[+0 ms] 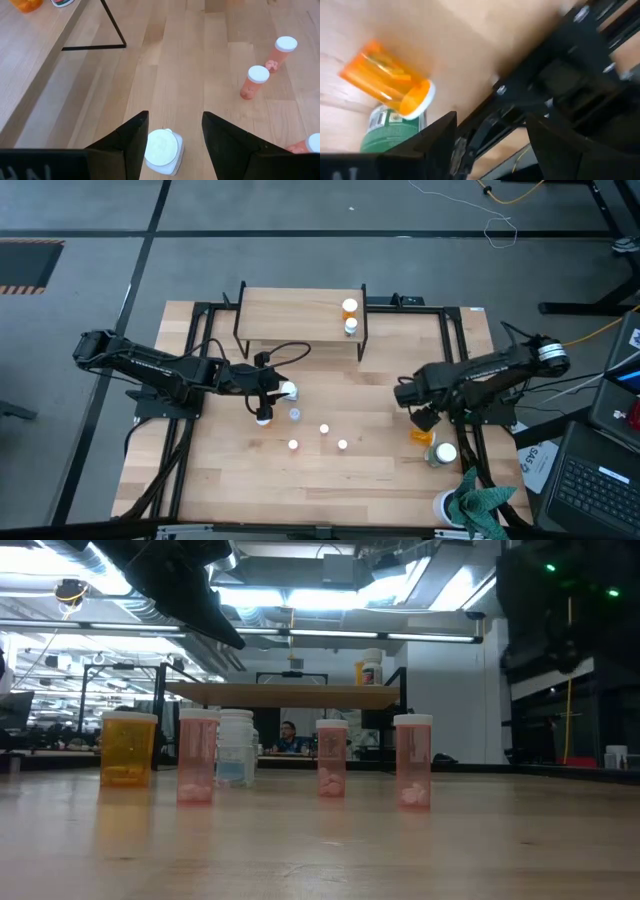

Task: Pick and place medicine bottles onto shelf by color
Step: Put the blue pill bottle on the shelf

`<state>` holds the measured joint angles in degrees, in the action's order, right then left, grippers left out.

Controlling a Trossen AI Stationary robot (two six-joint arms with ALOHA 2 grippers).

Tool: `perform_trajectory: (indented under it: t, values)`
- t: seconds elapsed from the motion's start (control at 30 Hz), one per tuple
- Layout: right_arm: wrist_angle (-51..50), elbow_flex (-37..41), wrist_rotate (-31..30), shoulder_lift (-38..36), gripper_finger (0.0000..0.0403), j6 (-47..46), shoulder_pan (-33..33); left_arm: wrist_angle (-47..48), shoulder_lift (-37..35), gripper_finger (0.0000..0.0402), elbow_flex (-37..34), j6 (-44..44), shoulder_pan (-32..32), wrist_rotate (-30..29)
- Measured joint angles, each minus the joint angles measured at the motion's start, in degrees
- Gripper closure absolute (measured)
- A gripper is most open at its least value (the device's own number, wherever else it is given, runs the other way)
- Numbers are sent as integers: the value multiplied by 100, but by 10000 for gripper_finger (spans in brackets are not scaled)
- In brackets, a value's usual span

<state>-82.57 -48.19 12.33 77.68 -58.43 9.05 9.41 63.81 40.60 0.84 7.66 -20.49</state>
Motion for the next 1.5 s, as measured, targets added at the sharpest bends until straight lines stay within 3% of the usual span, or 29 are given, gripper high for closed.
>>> perform_trajectory:
  t: [0.3, 0.53, 0.7, 0.9, 1.17, 1.3, 1.5]
  values:
    - [696, 555, 963, 245, 162, -134, 480, 0, 1, 221, 0, 0, 0, -1]
    - [1793, 765, 1160, 634, 162, -56, 639, 0, 0, 221, 0, 0, 0, -2]
    - [2540, 765, 585, 674, 162, 23, 533, 0, 2, 221, 0, 0, -2, -2]
    - [3359, 765, -509, 674, 162, 199, 90, 0, 0, 221, 0, -1, -1, -2]
    - [3563, 763, -1810, 665, 162, 532, -536, 0, 1, 221, 0, 0, 0, 0]
    - [3882, 761, -1834, 665, 162, 815, -727, 0, 1, 221, 0, 0, 0, 0]
    - [4007, 763, -1059, 665, 162, 878, -658, 0, 1, 221, 0, 0, 0, 0]
